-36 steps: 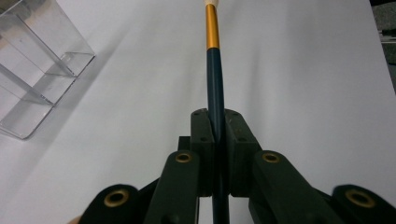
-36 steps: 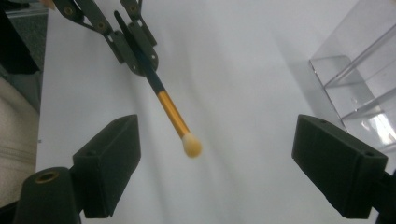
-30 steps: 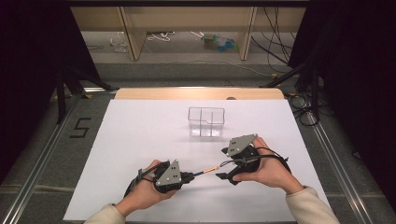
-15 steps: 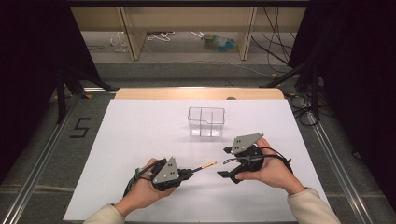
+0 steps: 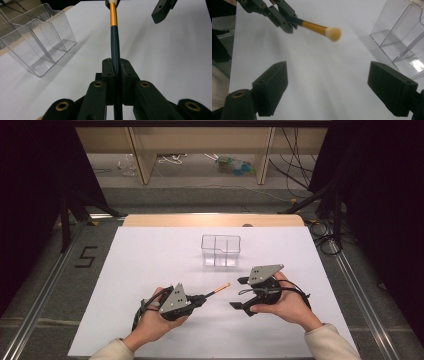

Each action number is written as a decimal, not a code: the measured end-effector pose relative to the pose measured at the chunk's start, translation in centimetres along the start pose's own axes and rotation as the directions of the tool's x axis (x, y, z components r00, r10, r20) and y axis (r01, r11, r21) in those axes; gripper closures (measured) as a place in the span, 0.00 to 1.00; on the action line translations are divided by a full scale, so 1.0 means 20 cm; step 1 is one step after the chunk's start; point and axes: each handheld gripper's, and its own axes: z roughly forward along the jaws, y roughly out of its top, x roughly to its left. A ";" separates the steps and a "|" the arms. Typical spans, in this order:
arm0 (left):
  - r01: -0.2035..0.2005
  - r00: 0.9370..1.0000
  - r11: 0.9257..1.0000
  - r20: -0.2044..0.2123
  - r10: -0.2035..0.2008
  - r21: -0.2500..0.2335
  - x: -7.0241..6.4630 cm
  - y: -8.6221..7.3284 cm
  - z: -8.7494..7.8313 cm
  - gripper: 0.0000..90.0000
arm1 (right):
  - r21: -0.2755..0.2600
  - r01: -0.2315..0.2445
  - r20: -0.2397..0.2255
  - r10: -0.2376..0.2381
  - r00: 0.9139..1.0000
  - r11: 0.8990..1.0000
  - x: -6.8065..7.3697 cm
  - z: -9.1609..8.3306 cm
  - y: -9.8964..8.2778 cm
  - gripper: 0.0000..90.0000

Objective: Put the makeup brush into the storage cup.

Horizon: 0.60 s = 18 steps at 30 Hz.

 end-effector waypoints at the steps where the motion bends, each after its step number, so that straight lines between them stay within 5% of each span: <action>1: 0.003 1.000 1.000 -0.003 -0.003 -0.006 0.00 0.00 0.00 0.93 | -0.008 0.000 -0.001 0.000 1.000 1.000 0.00 0.00 0.00 0.21; 7: 0.035 0.999 0.998 -0.018 -0.036 -0.046 0.01 0.01 -0.01 0.93 | -0.035 -0.015 -0.012 0.015 1.000 0.999 0.01 0.02 -0.01 0.22; 18: 0.018 0.999 0.997 -0.025 -0.020 -0.076 0.01 0.02 -0.01 0.93 | -0.039 -0.027 -0.022 0.026 0.999 0.999 0.02 0.03 -0.01 0.23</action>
